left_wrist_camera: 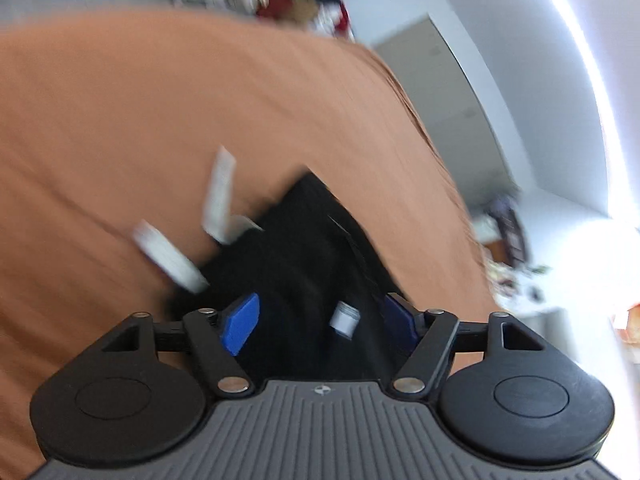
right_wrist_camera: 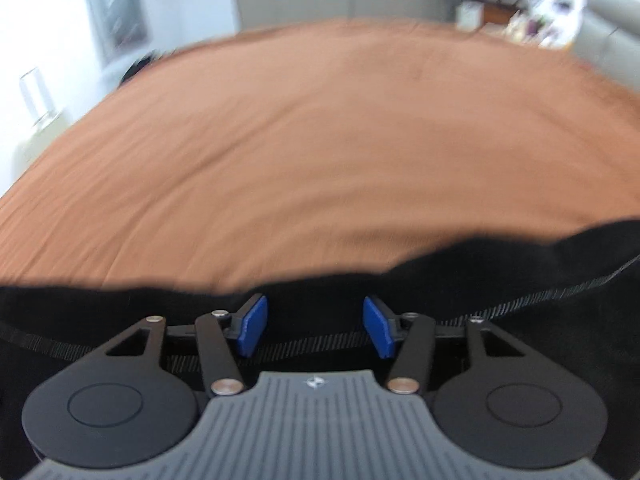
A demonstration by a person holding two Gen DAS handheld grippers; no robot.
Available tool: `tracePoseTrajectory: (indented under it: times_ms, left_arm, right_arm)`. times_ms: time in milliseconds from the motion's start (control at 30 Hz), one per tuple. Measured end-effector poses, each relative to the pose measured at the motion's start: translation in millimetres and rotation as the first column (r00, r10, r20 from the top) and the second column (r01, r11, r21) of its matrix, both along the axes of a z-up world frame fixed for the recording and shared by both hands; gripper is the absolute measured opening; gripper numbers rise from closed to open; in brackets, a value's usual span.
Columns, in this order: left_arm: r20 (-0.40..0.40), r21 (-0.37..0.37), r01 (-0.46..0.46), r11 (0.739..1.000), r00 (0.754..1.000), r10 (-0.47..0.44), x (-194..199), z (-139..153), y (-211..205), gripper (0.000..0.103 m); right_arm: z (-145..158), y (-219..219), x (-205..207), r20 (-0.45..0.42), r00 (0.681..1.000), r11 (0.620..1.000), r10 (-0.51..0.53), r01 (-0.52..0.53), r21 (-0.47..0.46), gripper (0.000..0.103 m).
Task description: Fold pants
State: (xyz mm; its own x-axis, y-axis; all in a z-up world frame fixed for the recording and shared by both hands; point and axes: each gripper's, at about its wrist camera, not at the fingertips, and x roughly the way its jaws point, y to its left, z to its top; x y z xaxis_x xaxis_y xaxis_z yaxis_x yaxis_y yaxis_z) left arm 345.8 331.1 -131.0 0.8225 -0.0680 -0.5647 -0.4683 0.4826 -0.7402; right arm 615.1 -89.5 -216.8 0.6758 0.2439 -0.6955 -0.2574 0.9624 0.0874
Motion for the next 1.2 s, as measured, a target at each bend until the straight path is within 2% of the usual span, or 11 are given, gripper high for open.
tracePoseTrajectory:
  times_ms: [167,267,333,467,533,800,867,900,1000,1133,1200]
  left_arm:
    - [-0.022,-0.014,0.05,0.999,0.998,-0.051,-5.0,-13.9,0.4,0.085]
    - [-0.046,-0.006,0.087,0.996,0.995,-0.087,-17.5,-27.9,-6.6,0.085]
    - [-0.037,-0.034,0.093,0.995,0.995,-0.095,-23.4,-37.6,-6.8,0.085]
    - [-0.029,-0.072,0.088,0.993,0.995,-0.091,-21.7,-47.9,-8.4,0.085]
    - [-0.036,-0.081,0.089,0.993,0.995,-0.092,-25.4,-51.9,-6.4,0.085]
    - [-0.047,-0.067,0.079,0.995,0.996,-0.082,-49.4,-45.5,-6.9,0.085]
    - [-0.052,-0.063,0.073,0.995,0.996,-0.077,-50.7,-47.5,-7.4,0.085]
    - [-0.058,-0.062,0.07,0.996,0.996,-0.074,-52.8,-47.6,-7.2,0.085]
    - [-0.062,-0.071,0.059,0.996,0.996,-0.064,-55.6,-49.4,-6.8,0.085]
    - [-0.061,-0.074,0.07,0.995,0.995,-0.074,-55.7,-50.9,-9.4,0.085]
    - [-0.058,-0.08,0.079,0.994,0.995,-0.083,-55.0,-51.9,-10.8,0.085]
  right_arm:
    - [28.4,-73.9,-20.1,0.057,0.978,0.938,-0.2,0.174,0.3,0.05]
    - [42.6,-143.6,-45.1,0.103,0.934,0.899,-0.343,0.294,0.325,0.05]
    - [44.4,-204.7,-53.4,0.121,0.873,0.853,-0.472,0.417,0.315,0.05]
    - [31.4,-318.2,-56.3,0.065,0.716,0.692,-0.695,0.641,0.33,0.051]
    - [24.2,-357.4,-58.1,0.05,0.676,0.652,-0.735,0.685,0.326,0.051]
    - [10.3,-377.1,-27.9,-0.079,0.678,0.593,-0.731,0.688,0.418,0.049]
    - [-1.4,-388.8,-2.3,-0.159,0.681,0.562,-0.715,0.694,0.45,0.026]
    - [-6.0,-391.9,3.6,-0.181,0.684,0.555,-0.707,0.695,0.458,0.005]
    - [5.5,-387.6,-8.1,-0.129,0.68,0.539,-0.721,0.669,0.512,0.0]
    - [17.7,-408.6,-37.2,-0.085,0.627,0.42,-0.775,0.61,0.672,0.0]
    - [15.4,-409.5,-48.0,-0.076,0.607,0.427,-0.791,0.637,0.642,0.0]
